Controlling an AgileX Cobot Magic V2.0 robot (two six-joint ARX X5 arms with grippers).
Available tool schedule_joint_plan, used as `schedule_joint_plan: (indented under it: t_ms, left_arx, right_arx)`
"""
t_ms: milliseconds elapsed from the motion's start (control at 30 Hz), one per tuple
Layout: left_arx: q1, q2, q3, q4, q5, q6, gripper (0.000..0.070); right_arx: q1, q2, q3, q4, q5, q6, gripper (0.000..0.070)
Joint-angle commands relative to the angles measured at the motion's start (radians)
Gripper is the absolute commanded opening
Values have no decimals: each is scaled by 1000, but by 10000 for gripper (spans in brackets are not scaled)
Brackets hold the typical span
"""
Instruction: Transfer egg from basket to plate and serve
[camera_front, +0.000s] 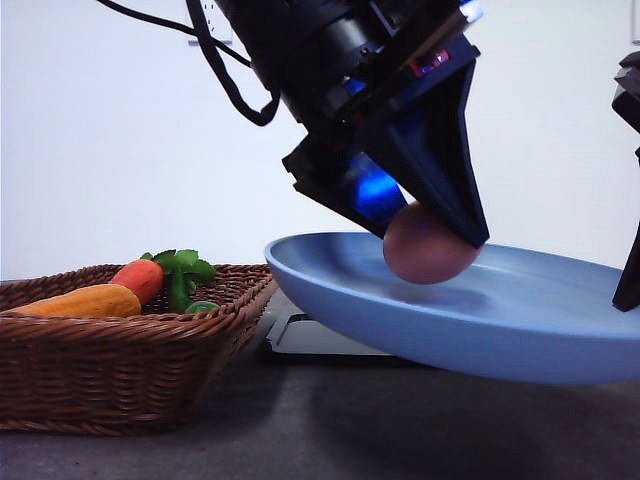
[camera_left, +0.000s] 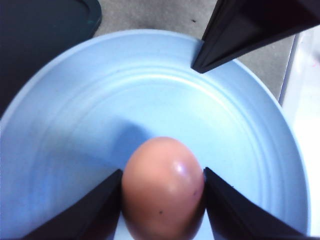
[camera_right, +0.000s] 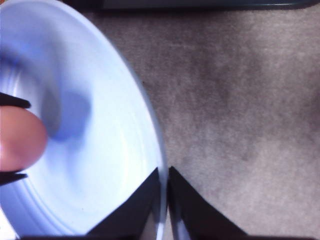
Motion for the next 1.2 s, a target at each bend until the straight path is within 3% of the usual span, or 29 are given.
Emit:
schedule_joint_plan:
  t_ms: [0,267,700,1000,1167]
  left_arx:
    - [-13,25,14,9,-2,24,187]
    - [-14,28,14,8,-2,12,359]
    - [-9,-56,95,-75,-1,-10,359]
    - [59,-329,105,-223,-2,-10,359]
    - [124,-481,105,-295,-2,-10,359]
  right_arx:
    - [5,10,16,7,-8,10,0]
    - [4,10,16,4,-8,10,0]
    - [-1,64,55,-65,-5,-22,0]
    - [-77,338,266,-68,-3,-126,0]
    - [-107,541,441,-59,-2,-133,0]
